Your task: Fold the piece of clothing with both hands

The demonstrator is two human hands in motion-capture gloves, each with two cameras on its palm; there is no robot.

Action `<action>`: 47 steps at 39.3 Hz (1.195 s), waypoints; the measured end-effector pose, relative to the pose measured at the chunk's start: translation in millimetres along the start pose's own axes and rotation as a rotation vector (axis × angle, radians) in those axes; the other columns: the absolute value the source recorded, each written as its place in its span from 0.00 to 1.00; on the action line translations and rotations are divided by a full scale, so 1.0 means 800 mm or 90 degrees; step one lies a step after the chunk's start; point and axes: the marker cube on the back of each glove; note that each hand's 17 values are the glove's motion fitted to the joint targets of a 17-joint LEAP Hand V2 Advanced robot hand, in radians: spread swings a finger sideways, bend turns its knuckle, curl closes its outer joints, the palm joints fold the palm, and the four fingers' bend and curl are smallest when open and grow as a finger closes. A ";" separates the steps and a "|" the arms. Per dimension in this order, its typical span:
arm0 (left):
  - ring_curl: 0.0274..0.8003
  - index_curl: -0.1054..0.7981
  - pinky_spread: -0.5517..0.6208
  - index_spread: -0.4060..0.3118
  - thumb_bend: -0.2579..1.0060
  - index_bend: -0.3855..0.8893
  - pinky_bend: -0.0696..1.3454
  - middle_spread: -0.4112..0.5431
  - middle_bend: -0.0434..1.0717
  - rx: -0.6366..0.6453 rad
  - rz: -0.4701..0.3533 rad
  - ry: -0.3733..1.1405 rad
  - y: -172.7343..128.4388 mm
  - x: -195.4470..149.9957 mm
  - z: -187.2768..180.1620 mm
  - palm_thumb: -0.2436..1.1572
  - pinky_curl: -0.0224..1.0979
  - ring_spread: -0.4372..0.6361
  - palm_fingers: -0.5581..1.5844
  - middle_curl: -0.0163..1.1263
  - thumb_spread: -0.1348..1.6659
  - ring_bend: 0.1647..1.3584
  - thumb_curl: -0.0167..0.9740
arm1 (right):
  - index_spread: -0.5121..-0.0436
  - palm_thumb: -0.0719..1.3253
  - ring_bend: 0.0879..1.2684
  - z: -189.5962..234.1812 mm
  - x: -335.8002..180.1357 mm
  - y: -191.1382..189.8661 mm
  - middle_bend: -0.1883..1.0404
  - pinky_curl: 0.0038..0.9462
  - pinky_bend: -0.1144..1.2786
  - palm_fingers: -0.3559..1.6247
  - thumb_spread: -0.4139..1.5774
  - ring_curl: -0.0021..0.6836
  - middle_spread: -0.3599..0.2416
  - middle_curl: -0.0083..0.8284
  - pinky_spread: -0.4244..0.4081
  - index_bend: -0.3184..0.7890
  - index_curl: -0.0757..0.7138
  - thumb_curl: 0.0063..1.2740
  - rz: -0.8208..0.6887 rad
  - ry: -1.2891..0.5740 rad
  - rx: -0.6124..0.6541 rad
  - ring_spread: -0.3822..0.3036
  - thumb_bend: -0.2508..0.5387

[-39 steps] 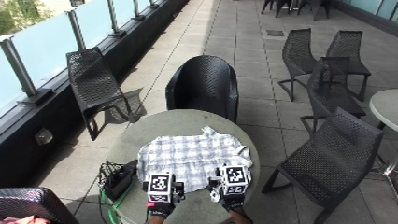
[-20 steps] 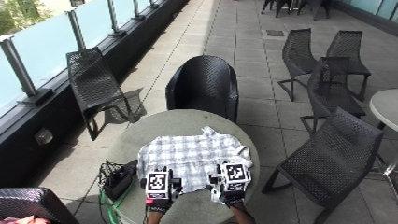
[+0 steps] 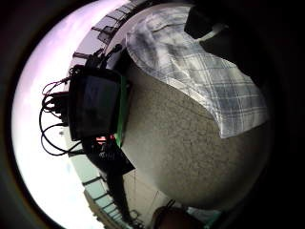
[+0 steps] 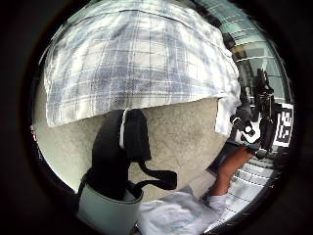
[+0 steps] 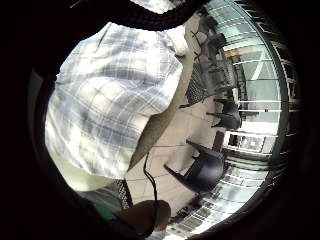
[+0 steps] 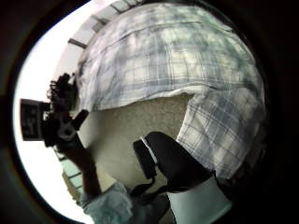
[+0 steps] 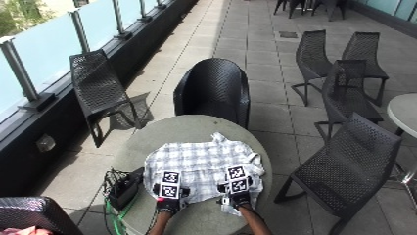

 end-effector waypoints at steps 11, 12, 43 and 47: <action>0.35 0.31 0.76 0.59 0.24 0.41 0.66 0.53 0.23 -0.141 0.136 0.057 0.061 0.032 -0.043 0.42 0.31 0.68 0.32 0.30 0.74 0.44 0.32 | 0.25 0.30 0.31 0.024 -0.004 0.012 0.29 0.43 0.70 0.19 0.72 0.40 0.65 0.31 0.85 0.34 0.28 0.21 -0.030 -0.103 -0.167 0.82 0.28; 0.35 0.31 0.75 0.59 0.24 0.41 0.66 0.53 0.23 -0.148 0.143 0.064 0.062 0.034 -0.042 0.42 0.31 0.67 0.33 0.30 0.75 0.44 0.32 | 0.25 0.30 0.31 0.025 -0.004 0.012 0.30 0.44 0.71 0.20 0.73 0.40 0.63 0.31 0.85 0.35 0.27 0.21 -0.033 -0.107 -0.173 0.82 0.29; 0.42 0.50 0.14 0.16 0.26 0.41 0.54 0.10 0.27 0.041 0.138 -0.113 0.080 0.017 -0.060 0.69 0.32 0.08 0.83 0.36 0.69 0.38 0.47 | 0.36 0.72 0.46 -0.017 0.041 0.007 0.45 0.35 0.42 0.84 0.78 0.55 0.16 0.50 0.30 0.42 0.53 0.28 -0.179 0.078 -0.035 0.15 0.53; 0.43 0.51 0.14 0.14 0.25 0.43 0.50 0.08 0.29 -0.025 0.180 -0.155 0.110 0.023 -0.104 0.70 0.32 0.06 0.84 0.38 0.71 0.38 0.45 | 0.37 0.74 0.48 -0.069 0.050 0.017 0.48 0.36 0.42 0.85 0.77 0.57 0.16 0.52 0.26 0.42 0.53 0.28 -0.238 0.069 -0.117 0.14 0.51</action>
